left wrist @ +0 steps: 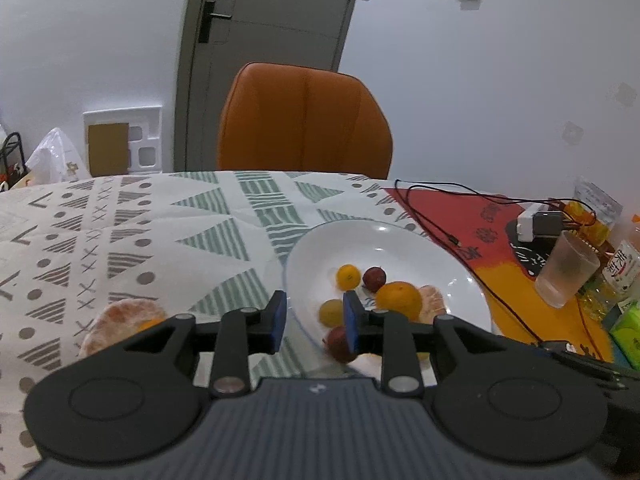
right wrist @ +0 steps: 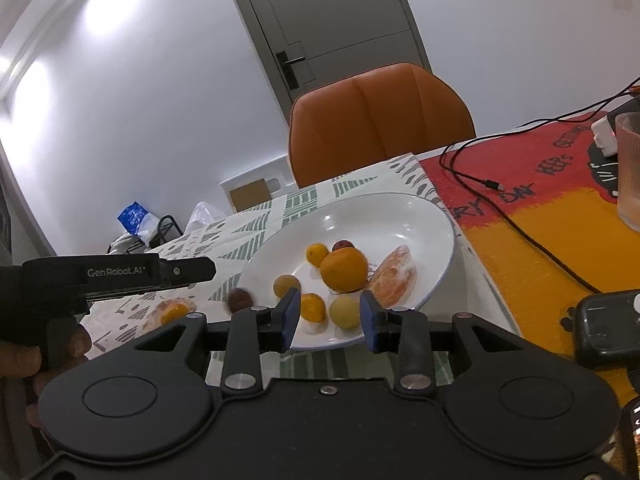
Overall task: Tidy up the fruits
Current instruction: 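Carry the plum and kumquat onto the white plate and open both grippers, then move both open grippers back toward the peeled tangerine and orange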
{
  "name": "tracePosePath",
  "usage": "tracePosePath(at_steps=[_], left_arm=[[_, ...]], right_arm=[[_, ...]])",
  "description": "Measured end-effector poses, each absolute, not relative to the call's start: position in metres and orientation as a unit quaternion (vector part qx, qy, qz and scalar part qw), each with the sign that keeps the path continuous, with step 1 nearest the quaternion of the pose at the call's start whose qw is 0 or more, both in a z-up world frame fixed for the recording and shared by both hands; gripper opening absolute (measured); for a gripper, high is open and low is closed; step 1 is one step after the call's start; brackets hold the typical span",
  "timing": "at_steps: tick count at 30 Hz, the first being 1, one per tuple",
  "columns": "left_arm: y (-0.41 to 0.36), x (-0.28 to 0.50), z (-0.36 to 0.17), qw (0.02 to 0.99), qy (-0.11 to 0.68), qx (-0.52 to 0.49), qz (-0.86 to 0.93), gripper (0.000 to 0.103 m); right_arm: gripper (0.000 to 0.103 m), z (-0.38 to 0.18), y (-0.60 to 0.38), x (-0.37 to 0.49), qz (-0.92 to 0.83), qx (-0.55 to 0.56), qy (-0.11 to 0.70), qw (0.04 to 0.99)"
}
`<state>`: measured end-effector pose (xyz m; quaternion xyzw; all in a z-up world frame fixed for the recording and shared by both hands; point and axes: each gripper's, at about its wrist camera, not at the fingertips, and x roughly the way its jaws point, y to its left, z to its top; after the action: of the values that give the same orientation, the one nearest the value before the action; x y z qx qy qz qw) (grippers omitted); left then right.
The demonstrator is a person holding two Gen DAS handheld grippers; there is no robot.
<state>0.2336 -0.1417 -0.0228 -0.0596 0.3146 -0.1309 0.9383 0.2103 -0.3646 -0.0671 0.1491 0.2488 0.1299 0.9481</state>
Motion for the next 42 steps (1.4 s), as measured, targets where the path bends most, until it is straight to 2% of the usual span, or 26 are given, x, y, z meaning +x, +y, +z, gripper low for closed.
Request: tracePosePath(at_steps=[4,6,9,12,17,23,38,40,42], left_arm=[[-0.128,0.230,-0.023,0.940,0.315,-0.061,-0.113,0.039],[-0.122,0.227,-0.023,0.941,0.315,-0.064,-0.104,0.047],[-0.112,0.223,-0.021,0.944,0.311,-0.067,-0.091,0.056],[-0.103,0.218,-0.019,0.947,0.307,-0.066,-0.076,0.073],[-0.084,0.210,-0.016,0.952,0.292,-0.072,-0.053,0.085],[-0.055,0.203,-0.015,0.953,0.290,-0.084,-0.020,0.087],[-0.007,0.193,-0.027,0.948,0.300,-0.100,0.025,0.088],[-0.004,0.193,-0.029,0.948,0.299,-0.100,0.035,0.089],[0.001,0.194,-0.031,0.948,0.298,-0.103,0.041,0.095]], right_arm=[[0.040,-0.067,-0.359,0.210,0.135,0.147,0.248,0.948],[0.041,-0.066,-0.356,0.209,0.139,0.147,0.248,0.948],[0.049,-0.064,-0.350,0.208,0.142,0.143,0.245,0.948],[0.055,-0.062,-0.344,0.207,0.144,0.136,0.243,0.949],[0.069,-0.058,-0.333,0.205,0.146,0.131,0.239,0.951],[0.080,-0.056,-0.315,0.206,0.163,0.127,0.236,0.949],[0.098,-0.055,-0.269,0.217,0.214,0.116,0.238,0.940],[0.101,-0.055,-0.263,0.220,0.220,0.112,0.238,0.939],[0.103,-0.055,-0.256,0.222,0.227,0.102,0.239,0.938]])
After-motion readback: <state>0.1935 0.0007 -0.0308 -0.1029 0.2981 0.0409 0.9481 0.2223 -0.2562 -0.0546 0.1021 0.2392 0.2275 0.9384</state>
